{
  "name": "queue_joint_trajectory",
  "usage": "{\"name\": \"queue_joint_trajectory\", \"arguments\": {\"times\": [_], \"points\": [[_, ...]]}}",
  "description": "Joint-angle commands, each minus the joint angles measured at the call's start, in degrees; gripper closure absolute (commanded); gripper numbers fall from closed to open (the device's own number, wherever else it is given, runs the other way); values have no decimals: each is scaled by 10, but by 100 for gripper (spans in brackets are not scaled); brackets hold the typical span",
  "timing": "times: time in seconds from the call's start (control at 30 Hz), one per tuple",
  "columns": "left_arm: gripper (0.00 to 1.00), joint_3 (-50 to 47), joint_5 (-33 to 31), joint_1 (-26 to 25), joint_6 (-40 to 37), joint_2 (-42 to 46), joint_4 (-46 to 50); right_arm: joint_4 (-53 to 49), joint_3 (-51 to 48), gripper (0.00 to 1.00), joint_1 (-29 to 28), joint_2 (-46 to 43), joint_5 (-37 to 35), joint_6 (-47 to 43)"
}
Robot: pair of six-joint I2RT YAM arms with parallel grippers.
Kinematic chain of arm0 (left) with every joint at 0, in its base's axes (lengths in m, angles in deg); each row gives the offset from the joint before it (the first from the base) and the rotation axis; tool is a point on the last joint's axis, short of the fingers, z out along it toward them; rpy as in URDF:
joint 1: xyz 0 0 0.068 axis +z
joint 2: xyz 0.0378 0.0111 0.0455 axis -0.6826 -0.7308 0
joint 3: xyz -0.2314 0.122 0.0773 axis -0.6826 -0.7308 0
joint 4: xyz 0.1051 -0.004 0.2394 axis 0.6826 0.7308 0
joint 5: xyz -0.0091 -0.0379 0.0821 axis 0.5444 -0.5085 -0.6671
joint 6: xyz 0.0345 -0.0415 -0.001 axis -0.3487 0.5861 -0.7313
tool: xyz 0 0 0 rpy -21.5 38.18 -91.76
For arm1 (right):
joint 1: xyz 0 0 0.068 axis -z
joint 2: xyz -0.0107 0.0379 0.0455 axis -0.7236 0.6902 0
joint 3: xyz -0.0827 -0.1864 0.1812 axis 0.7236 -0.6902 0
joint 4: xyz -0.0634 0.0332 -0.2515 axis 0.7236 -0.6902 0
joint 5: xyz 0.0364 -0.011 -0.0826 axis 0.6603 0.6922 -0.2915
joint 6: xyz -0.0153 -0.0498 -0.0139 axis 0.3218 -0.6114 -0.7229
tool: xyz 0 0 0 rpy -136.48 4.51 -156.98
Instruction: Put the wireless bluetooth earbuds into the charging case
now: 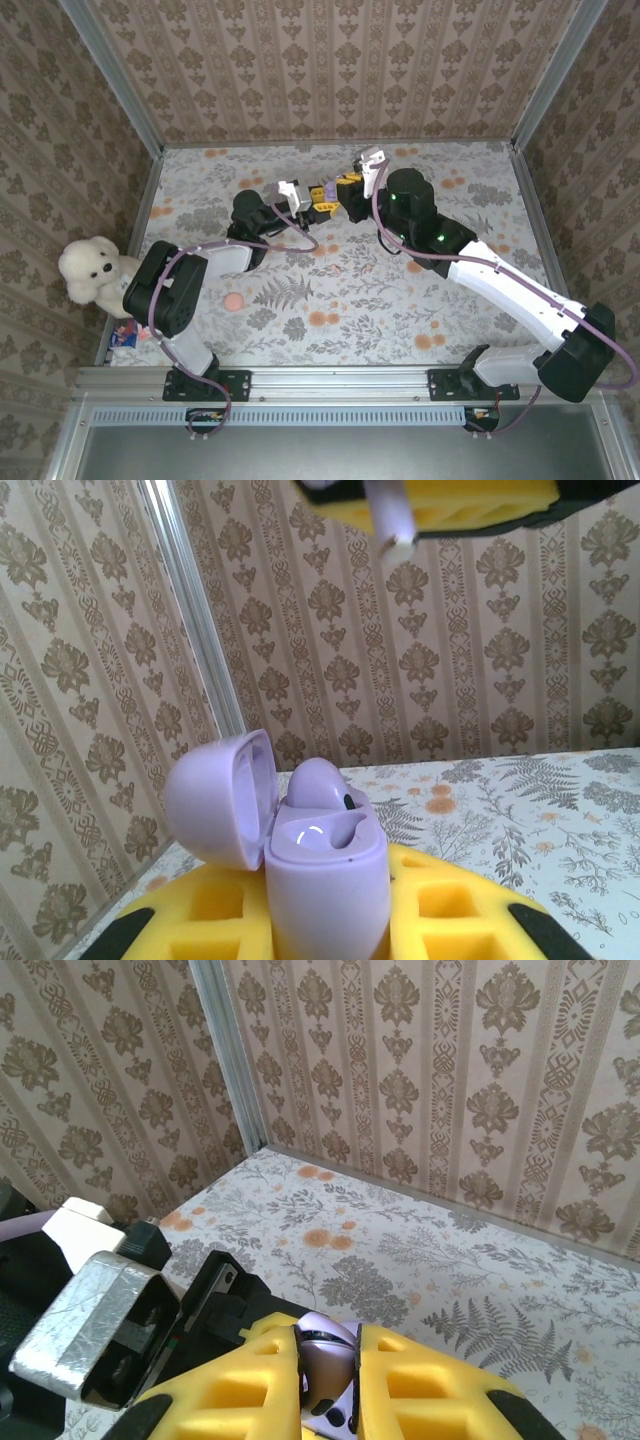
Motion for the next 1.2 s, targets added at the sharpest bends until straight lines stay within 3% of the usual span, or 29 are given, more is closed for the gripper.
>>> {"name": "queue_joint_trajectory", "arguments": {"times": [0.0,1.17], "points": [[100,19,13,-5,-9,16,3,3,-5,82,5,12,10,-15],[100,26,-1,-8,-6,22,9,-12,-2,83,13,55,13,-27]]}}
